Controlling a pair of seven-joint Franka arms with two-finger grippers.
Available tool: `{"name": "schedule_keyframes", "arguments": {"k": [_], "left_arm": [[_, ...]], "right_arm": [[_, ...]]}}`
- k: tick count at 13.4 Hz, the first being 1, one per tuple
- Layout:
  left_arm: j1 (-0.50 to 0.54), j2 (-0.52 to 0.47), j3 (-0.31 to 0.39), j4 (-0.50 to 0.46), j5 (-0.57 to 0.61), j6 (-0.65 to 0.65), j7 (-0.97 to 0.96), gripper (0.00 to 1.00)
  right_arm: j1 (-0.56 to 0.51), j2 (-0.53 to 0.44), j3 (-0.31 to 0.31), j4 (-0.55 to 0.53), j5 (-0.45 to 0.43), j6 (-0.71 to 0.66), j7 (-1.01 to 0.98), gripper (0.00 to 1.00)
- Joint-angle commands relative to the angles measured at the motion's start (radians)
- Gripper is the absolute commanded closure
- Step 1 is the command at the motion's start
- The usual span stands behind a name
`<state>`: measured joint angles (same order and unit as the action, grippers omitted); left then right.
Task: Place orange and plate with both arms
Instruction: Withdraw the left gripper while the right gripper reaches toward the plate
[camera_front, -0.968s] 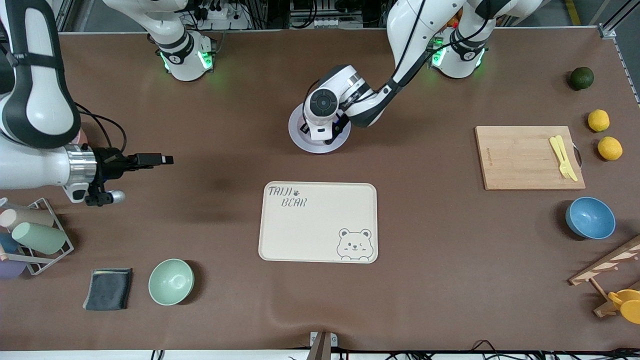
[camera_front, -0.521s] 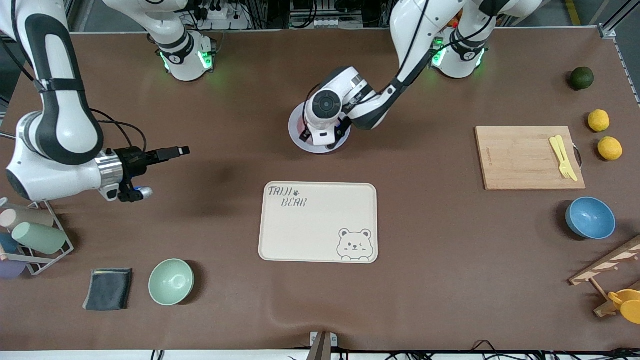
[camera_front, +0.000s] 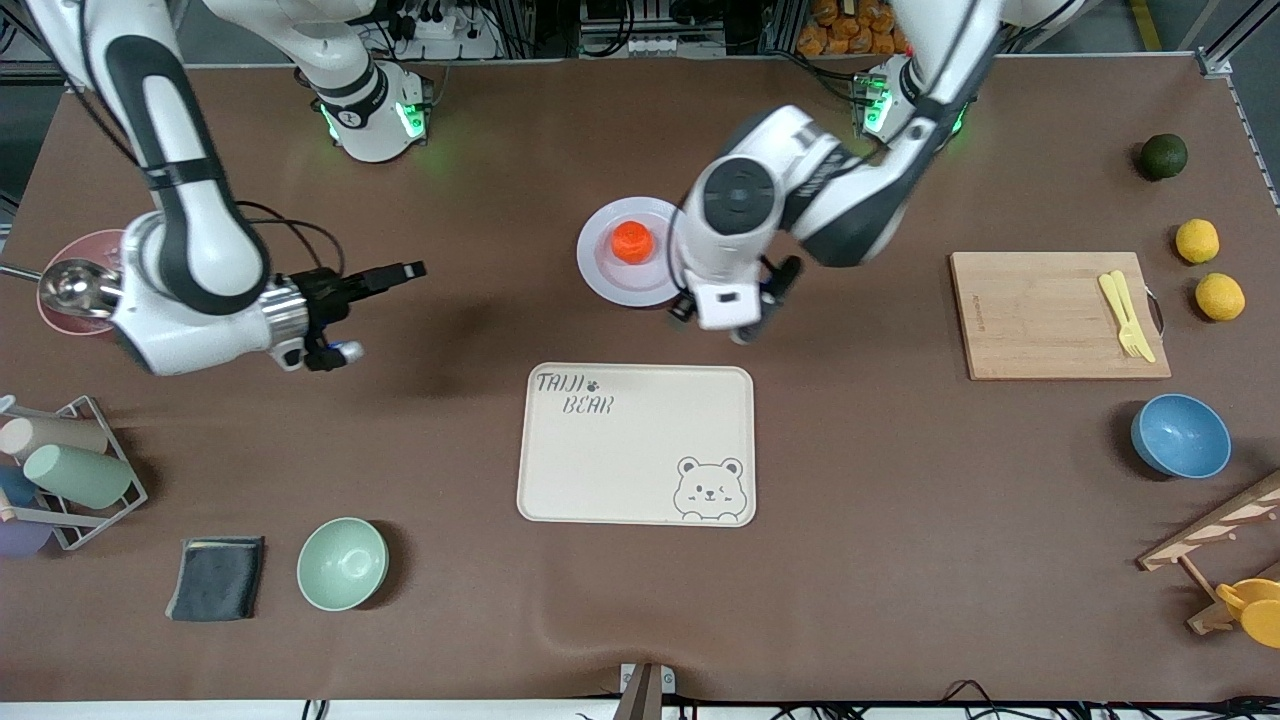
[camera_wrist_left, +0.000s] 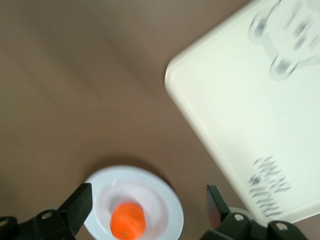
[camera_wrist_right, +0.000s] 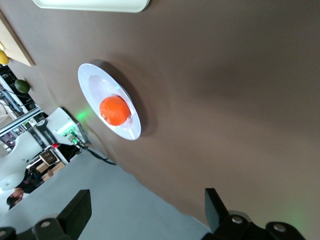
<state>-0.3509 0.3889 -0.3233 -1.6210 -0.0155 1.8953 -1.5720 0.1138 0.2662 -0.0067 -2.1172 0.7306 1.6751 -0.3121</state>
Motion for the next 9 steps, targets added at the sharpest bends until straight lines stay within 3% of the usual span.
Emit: {"name": "schedule_keyframes", "arguments": {"k": [1,5,7,9], "left_arm": [[0.175,-0.050,-0.010,0.001,0.034,-0.031,0.204,0.00],[0.318,-0.065,-0.008,0.171,0.068,-0.180,0.401,0.00],[0.442,-0.116,-0.020,0.168,0.066,-0.185,0.479,0.00],[0.495,-0.142,-0.010,0.171,0.068,-0.185,0.694,0.00]], "right_arm": [[0.145,-0.036,-0.007,-0.125,0.128,0.174,-0.008,0.00],[0.237,-0.035,-0.007,-0.167,0.188,0.293,0.004,0.00],[0.292,-0.033,-0.007,-0.184,0.265,0.333,0.004,0.00],[0.314,-0.015,-0.007,-0.187,0.276,0.373,0.004,0.00]]}}
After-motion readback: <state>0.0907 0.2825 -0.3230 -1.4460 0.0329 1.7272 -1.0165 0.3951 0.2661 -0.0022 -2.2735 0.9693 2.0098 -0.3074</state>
